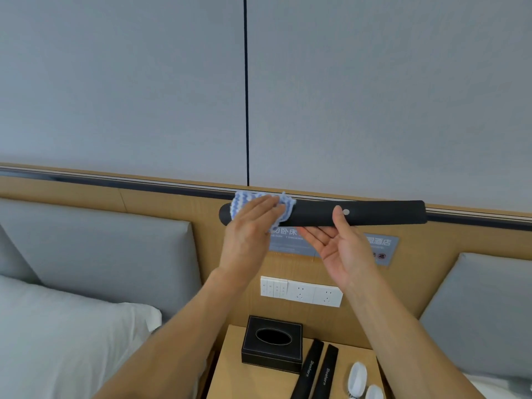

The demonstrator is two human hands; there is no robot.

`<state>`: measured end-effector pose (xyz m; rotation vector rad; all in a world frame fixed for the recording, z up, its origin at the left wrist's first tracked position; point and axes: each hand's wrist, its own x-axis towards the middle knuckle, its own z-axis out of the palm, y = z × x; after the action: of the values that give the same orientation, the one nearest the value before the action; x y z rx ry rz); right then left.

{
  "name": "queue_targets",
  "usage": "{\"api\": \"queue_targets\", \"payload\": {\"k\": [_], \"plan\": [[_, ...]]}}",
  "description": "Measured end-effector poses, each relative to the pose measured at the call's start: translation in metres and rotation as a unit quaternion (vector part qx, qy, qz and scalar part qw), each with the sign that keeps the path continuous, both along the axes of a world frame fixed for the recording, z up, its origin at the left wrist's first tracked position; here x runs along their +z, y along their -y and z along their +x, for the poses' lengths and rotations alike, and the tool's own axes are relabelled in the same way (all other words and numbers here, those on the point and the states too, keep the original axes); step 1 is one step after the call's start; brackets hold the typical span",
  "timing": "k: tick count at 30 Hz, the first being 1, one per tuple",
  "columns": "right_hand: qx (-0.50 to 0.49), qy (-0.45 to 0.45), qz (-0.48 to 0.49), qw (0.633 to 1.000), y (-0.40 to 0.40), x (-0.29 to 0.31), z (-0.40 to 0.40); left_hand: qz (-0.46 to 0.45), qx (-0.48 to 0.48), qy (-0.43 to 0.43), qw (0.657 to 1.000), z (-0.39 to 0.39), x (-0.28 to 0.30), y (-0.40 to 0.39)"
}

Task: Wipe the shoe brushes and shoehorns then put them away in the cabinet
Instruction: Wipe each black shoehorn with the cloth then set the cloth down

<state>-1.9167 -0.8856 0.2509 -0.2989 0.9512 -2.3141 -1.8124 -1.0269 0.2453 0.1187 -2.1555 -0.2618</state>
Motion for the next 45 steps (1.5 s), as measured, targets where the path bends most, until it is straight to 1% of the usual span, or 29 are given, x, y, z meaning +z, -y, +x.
{"api": "queue_targets", "payload": {"k": [4, 6, 7, 8, 9, 10, 12, 13, 14, 18, 20, 23, 26, 29, 31, 34, 36, 38, 42, 45], "plan": [[0.015, -0.004, 0.033, 0.999, 0.000, -0.002, -0.002, -0.015, -0.055, 0.011, 0.998, -0.012, 0.010, -0.019], [0.024, -0.016, 0.062, 0.998, -0.004, -0.002, -0.006, -0.013, -0.068, 0.046, 0.997, -0.014, 0.017, -0.023], [0.032, -0.027, 0.079, 0.996, -0.007, -0.002, -0.009, 0.001, -0.074, 0.080, 0.994, -0.014, 0.019, -0.020], [0.040, -0.040, 0.091, 0.994, -0.010, -0.001, -0.011, 0.036, -0.085, 0.115, 0.989, -0.013, 0.021, -0.020], [0.047, -0.053, 0.100, 0.992, -0.012, 0.000, -0.013, 0.063, -0.106, 0.140, 0.982, -0.013, 0.022, -0.018], [0.054, -0.065, 0.105, 0.991, -0.014, 0.001, -0.015, 0.079, -0.120, 0.146, 0.979, -0.011, 0.024, -0.018], [0.063, -0.087, 0.112, 0.988, -0.017, 0.003, -0.018, 0.134, -0.128, 0.118, 0.976, -0.008, 0.030, -0.023], [0.065, -0.096, 0.115, 0.987, -0.018, 0.004, -0.019, 0.144, -0.116, 0.108, 0.977, -0.007, 0.032, -0.023], [0.065, -0.104, 0.120, 0.985, -0.019, 0.004, -0.019, 0.140, -0.107, 0.100, 0.979, -0.005, 0.034, -0.023], [0.049, -0.133, 0.159, 0.977, -0.018, 0.004, -0.019, 0.112, -0.149, 0.069, 0.980, -0.005, 0.035, -0.021], [0.044, -0.147, 0.176, 0.972, -0.016, 0.004, -0.017, 0.110, -0.151, 0.077, 0.979, -0.006, 0.035, -0.020], [0.052, -0.165, 0.197, 0.965, -0.012, 0.004, -0.015, 0.075, -0.122, 0.095, 0.985, -0.009, 0.036, -0.020], [0.087, -0.185, 0.204, 0.958, -0.014, 0.006, -0.015, 0.071, -0.100, 0.091, 0.988, -0.008, 0.036, -0.020], [0.149, -0.220, 0.194, 0.944, -0.018, 0.010, -0.015, 0.086, -0.101, 0.070, 0.989, -0.006, 0.037, -0.019], [0.197, -0.241, 0.171, 0.935, -0.021, 0.009, -0.016, 0.098, -0.102, 0.068, 0.988, -0.006, 0.038, -0.019], [0.244, -0.226, 0.139, 0.933, -0.024, 0.006, -0.016, 0.075, -0.095, 0.071, 0.990, -0.006, 0.039, -0.021], [0.255, -0.227, 0.145, 0.929, -0.026, 0.006, -0.016, 0.044, -0.104, 0.062, 0.992, -0.006, 0.038, -0.023], [0.257, -0.244, 0.157, 0.922, -0.026, 0.006, -0.016, 0.033, -0.111, 0.057, 0.992, -0.007, 0.039, -0.022], [0.263, -0.267, 0.191, 0.907, -0.025, 0.006, -0.011, 0.013, -0.088, 0.053, 0.995, -0.015, 0.050, -0.012], [0.271, -0.269, 0.199, 0.903, -0.022, 0.003, -0.006, 0.053, -0.052, 0.050, 0.996, -0.024, 0.065, 0.002]]}}
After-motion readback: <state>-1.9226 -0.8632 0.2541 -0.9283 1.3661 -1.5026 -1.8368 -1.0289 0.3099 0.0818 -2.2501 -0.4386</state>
